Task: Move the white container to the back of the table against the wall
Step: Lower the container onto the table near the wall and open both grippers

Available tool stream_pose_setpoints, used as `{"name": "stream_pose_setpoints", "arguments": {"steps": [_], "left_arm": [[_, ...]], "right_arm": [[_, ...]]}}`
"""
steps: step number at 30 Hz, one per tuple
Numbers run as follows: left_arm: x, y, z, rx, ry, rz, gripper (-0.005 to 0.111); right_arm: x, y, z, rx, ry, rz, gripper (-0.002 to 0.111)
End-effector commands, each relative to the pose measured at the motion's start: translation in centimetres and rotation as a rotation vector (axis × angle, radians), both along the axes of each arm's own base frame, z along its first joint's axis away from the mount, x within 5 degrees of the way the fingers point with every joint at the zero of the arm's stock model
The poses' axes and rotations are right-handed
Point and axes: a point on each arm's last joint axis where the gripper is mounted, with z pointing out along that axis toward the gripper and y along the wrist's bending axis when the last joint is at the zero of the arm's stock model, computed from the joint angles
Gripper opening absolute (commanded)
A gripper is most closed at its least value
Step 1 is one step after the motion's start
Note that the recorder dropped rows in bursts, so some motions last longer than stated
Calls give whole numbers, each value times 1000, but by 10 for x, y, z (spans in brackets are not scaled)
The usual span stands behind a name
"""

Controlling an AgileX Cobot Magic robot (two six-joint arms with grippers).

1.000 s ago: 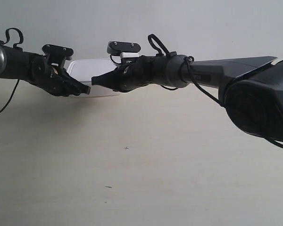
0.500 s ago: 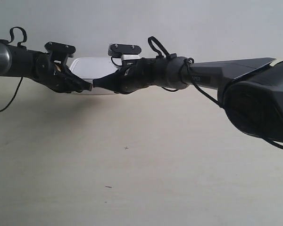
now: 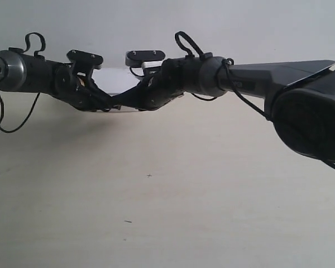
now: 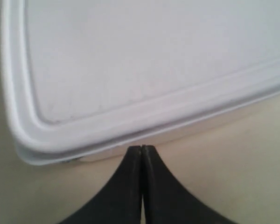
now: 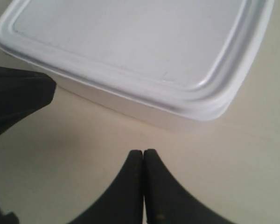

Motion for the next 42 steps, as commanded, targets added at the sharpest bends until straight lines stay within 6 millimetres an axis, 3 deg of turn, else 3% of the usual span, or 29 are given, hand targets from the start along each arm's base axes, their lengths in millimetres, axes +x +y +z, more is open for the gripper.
{"name": "stream_pose_setpoints", "arguments": {"steps": [1,7,13,17,22,26,42], "left_arm": [[3,-3,-1,-3,-32,-9,0],[5,-3,-9,-6,-54,-11,0],[18,-6,-16,-14,-79,-9,0],[26,-7,-9,-47,-108,19,0],[37,-15,3,-90,-173,33,0],[44,-20,-10,-89,-151,30,0],[39,-19,-14,-43,-72,8,0]], "right_arm": [[-2,-7,22,-100,-12,46,0],[-10,-23,42,-179,-14,61,0],[-37,-46,88,-184,-68,63,0],[-48,-53,106,-181,-101,73,0],[-50,-54,105,-191,-103,78,0],[-50,-54,104,-207,-100,92,0],[-50,-54,105,-209,-105,95,0]]}}
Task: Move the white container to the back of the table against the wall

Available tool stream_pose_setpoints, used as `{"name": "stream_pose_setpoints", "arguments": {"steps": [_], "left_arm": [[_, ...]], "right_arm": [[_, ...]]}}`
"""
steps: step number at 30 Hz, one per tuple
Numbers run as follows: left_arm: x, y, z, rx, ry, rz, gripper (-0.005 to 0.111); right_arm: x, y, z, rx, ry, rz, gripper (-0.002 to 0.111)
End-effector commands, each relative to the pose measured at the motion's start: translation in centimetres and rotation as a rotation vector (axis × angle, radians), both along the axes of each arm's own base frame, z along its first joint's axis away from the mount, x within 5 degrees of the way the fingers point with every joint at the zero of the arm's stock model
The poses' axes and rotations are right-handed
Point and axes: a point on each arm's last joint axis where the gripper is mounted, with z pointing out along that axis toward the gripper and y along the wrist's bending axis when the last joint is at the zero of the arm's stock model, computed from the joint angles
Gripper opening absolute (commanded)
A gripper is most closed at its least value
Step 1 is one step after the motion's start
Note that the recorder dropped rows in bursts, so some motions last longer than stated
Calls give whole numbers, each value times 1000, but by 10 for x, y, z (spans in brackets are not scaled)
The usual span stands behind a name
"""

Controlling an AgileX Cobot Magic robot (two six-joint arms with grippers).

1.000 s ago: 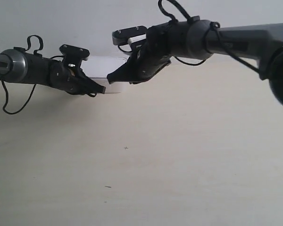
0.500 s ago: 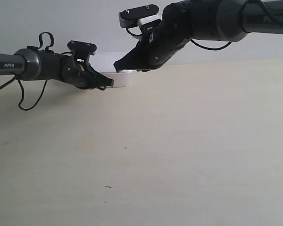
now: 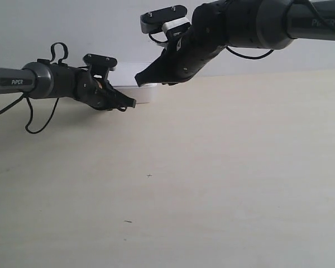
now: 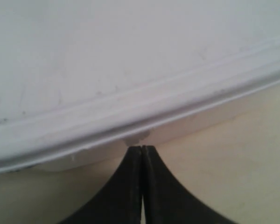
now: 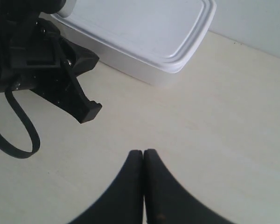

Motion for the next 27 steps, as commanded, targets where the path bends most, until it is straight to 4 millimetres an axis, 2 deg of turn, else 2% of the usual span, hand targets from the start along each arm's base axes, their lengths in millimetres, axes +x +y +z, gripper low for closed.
{"name": "stream_pose_setpoints", "arguments": {"steps": [1,10,16,22,27], "left_arm": [[3,1,13,15,-34,-15,0],[-5,3,49,36,-58,-36,0],[-35,8,71,40,-65,-44,0],[-71,15,110,21,-172,-44,0],[-102,20,121,16,-152,-37,0]], "right_arm": [[0,-2,3,-7,-17,9,0],[-1,-2,2,-30,-16,23,0],[-2,-3,1,-39,0,23,0],[-3,-4,9,-35,-9,23,0],[-8,-7,17,-41,0,21,0]]}}
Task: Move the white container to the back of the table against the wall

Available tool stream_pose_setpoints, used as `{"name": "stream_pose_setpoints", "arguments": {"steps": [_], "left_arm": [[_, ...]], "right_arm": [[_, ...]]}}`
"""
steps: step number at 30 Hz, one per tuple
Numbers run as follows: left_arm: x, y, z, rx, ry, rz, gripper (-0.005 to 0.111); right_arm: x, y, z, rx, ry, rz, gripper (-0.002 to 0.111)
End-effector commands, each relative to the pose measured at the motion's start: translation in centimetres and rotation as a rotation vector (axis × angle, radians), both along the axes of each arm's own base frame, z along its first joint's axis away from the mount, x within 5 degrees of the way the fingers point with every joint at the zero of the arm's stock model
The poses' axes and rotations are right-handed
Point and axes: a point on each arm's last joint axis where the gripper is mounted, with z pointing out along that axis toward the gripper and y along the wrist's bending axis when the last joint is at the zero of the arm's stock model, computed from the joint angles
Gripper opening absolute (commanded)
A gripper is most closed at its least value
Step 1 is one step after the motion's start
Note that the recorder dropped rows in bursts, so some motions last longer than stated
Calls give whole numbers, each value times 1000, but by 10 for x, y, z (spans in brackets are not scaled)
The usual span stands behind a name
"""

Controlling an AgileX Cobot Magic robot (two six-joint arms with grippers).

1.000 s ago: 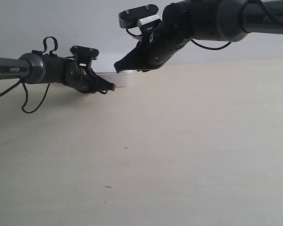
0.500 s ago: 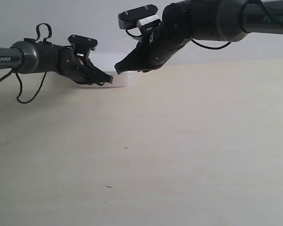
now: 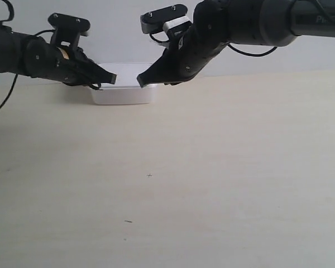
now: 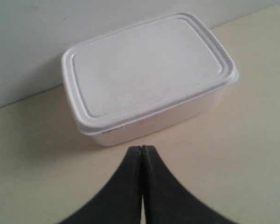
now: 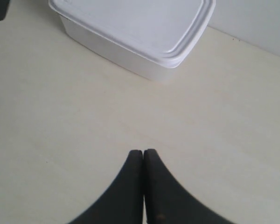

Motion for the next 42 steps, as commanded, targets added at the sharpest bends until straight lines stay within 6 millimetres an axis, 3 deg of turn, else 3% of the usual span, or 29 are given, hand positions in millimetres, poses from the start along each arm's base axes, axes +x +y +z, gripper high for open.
{"name": "stream_pose_setpoints", "arguments": {"steps": [1,7,11,17,21,30,35,42], "left_arm": [[-26,6,8,-15,5,15,0],[-72,13,35,-57,-80,27,0],[-108,20,61,-69,-134,26,0],[-165,29,106,-125,-274,39,0],[-204,36,136,-144,-339,44,0],[-301,53,174,-173,-498,45,0],[-347,61,174,-192,-548,47,0],[-404,69,168,-283,-659,35,0]], "right_arm": [[-5,-5,13,-14,-3,4,0],[-16,-8,31,7,26,14,0],[-35,-12,49,80,43,31,0],[-80,-33,78,172,-10,41,0],[-115,-53,107,259,-80,25,0],[-198,-99,166,383,-248,47,0],[-239,-121,167,427,-282,56,0],[-283,-148,139,421,-329,76,0]]}}
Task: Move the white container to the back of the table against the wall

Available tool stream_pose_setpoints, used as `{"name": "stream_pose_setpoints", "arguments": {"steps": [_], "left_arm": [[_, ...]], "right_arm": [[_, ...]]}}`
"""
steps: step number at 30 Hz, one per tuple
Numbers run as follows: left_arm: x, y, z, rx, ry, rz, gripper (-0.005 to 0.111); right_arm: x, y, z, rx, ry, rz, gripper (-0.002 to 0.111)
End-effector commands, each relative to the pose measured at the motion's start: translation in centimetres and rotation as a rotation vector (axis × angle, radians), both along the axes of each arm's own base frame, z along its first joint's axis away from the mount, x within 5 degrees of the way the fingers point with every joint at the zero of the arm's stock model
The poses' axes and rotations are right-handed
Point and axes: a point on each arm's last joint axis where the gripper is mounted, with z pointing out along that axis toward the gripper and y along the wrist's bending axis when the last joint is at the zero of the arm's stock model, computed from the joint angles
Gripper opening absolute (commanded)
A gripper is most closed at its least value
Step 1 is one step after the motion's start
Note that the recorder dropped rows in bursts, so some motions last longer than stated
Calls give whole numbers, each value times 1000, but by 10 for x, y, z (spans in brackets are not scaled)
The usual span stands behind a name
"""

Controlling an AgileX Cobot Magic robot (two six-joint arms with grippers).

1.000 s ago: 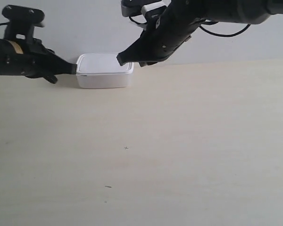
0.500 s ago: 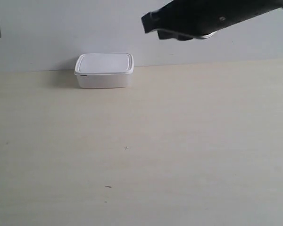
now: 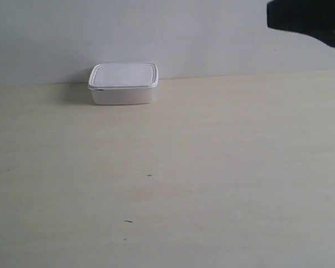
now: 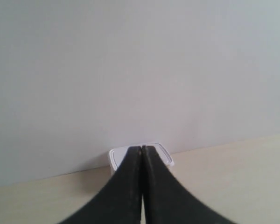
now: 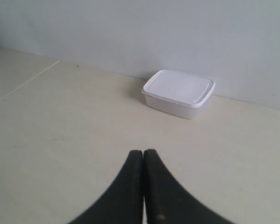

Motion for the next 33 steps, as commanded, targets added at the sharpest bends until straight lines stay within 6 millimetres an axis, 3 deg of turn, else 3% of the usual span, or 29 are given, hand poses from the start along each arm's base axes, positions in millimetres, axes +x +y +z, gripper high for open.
{"name": "stream_pose_setpoints", "arguments": {"steps": [1,5,9,15,33], "left_arm": [[-32,4,-7,-66,-78,-21,0],[-43,5,-24,-61,-82,-23,0],[-38,5,-37,-65,-101,-21,0],[-35,5,-35,-84,-203,-18,0],[-35,5,-35,-86,-199,-18,0]], "right_arm": [[-25,-15,-19,11,-40,2,0],[-32,-22,-27,59,-101,-31,0],[-22,-21,-28,104,-175,-83,0],[-7,-13,-38,71,-126,-88,0],[-8,-12,-40,62,-110,-82,0]]}}
